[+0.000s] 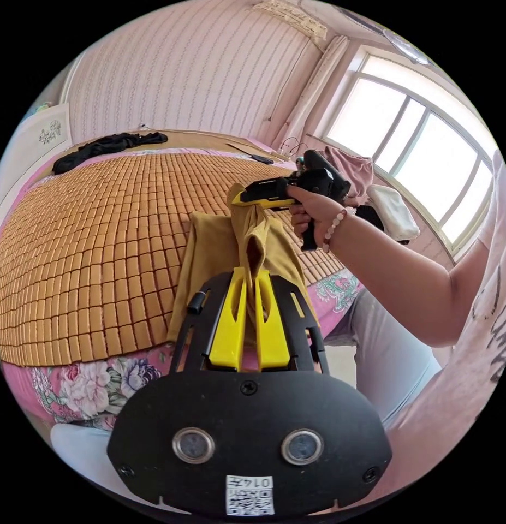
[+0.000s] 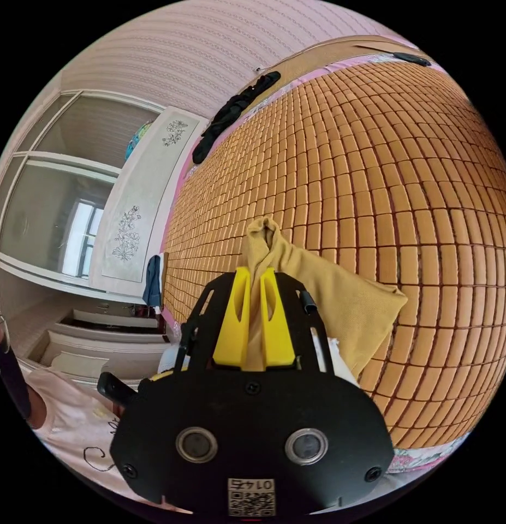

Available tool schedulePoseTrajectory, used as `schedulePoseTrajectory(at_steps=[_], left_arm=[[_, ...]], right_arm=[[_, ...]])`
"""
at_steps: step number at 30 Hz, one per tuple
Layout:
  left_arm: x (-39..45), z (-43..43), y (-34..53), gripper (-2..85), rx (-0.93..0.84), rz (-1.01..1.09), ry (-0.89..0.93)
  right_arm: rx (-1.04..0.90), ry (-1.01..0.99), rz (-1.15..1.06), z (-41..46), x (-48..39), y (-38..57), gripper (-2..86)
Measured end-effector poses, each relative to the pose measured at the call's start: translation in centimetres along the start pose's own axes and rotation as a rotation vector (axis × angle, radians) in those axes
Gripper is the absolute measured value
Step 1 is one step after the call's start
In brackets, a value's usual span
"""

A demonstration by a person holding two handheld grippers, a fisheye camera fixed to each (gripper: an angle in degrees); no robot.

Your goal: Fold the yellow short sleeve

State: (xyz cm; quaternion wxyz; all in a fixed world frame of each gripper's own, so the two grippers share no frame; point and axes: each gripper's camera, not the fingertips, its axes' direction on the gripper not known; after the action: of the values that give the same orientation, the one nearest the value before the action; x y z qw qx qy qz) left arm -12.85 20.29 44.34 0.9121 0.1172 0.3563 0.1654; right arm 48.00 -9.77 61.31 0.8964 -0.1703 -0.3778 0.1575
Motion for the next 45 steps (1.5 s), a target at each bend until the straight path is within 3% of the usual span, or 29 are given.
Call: schedulePoseTrajectory(at_steps=[10,16,26,35,45], left_arm=[[-6.4,-0.8,-0.9,1.3,-0.073,-0.207,0.01],[-8.6,-2.1,-1.2,4.1,-0.188,-0.342,-0.003],[-5.9,-4.5,-2.9,10.6,-0.098,-0.252,-0.126],[-2.7,-2.1,-4.0,11.1,-0.123,-0.181,-0.112],[-0.6,-3.5,-3.9,3.8,-0.127,-0.221,-0.088]], right_arm=[[0.011,-0.028,-0.138,4.1,-3.4,-0.8,2.7],[-0.064,0.131,-0.246,5.7,-4.0,-1.6,3.7],[-0.302,0.347,-0.582,14.1,-6.8,-3.1,14.0],[-0.393,0.263,-0.67,17.1,-5.6,-2.6,12.0],[-0.391,0.175,-0.703,18.0,-3.5,-0.3,4.4]])
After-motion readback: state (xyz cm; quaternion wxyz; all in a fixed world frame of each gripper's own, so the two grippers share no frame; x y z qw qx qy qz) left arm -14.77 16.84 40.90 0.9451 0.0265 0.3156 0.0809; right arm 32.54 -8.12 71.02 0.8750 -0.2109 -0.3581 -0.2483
